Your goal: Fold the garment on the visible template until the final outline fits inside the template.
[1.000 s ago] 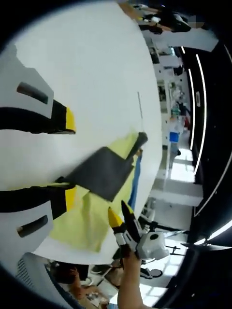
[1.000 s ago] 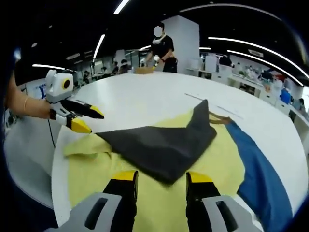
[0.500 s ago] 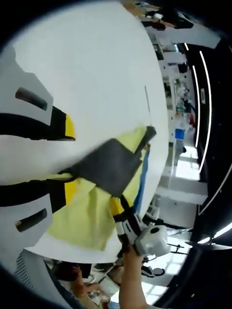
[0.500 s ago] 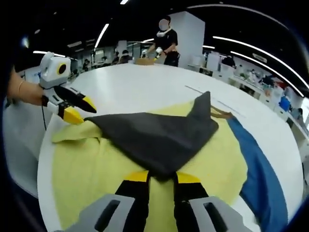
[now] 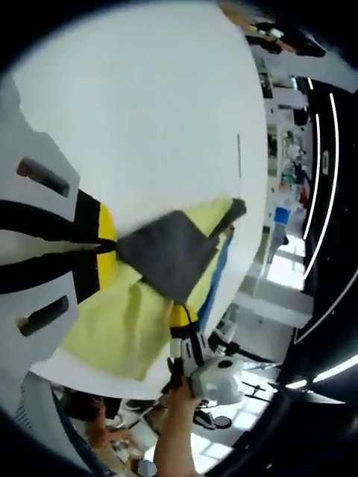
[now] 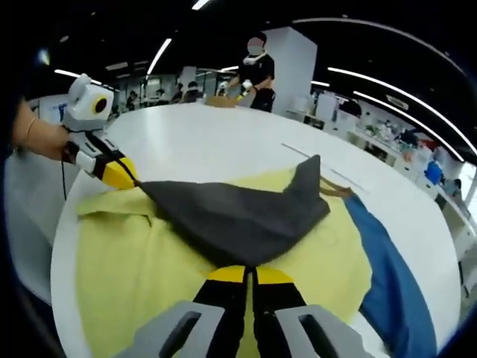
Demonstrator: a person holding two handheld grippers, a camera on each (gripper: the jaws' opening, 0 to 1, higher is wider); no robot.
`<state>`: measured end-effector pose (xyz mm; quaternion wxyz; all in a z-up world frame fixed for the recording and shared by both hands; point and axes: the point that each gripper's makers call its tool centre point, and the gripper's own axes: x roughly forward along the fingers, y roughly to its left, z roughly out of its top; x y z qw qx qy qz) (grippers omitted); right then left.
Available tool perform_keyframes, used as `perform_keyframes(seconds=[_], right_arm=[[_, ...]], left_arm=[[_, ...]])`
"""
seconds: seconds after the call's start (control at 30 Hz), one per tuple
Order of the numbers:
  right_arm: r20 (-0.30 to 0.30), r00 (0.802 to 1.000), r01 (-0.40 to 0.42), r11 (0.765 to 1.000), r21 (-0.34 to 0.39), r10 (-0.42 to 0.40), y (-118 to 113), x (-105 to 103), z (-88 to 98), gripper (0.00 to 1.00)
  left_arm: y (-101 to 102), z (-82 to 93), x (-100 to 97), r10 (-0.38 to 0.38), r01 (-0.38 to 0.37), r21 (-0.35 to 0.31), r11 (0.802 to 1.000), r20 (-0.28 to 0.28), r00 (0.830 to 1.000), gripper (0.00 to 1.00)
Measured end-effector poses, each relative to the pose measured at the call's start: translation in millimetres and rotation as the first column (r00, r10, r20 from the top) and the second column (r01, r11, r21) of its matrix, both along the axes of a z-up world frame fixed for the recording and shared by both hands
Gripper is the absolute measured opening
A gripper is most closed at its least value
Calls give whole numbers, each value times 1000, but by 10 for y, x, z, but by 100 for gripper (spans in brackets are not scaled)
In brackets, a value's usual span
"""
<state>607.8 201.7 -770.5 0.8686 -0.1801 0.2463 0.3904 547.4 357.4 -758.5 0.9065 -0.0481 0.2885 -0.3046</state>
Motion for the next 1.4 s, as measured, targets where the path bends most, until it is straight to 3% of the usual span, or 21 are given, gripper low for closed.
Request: perform_keyframes(seconds=[0.33, 0.57, 0.97, 1.4], right_arm=[[8, 1000, 27, 998, 50, -28, 13, 19, 127, 0], [4, 998, 60, 990, 126, -61, 36, 63, 302, 0], [28, 999, 40, 987, 159, -45, 164, 79, 489, 0], [-9, 1000, 8, 976, 216, -6, 359, 8, 543, 0]], left_arm=[[62, 251, 80, 43, -41, -52, 998, 44, 998, 0], [91, 430, 139, 56, -51, -63, 997, 85, 995, 0], [273, 768, 267, 125, -112, -90, 990, 157, 980, 0], [584, 845, 346, 202, -196, -53, 979, 201, 958, 0]])
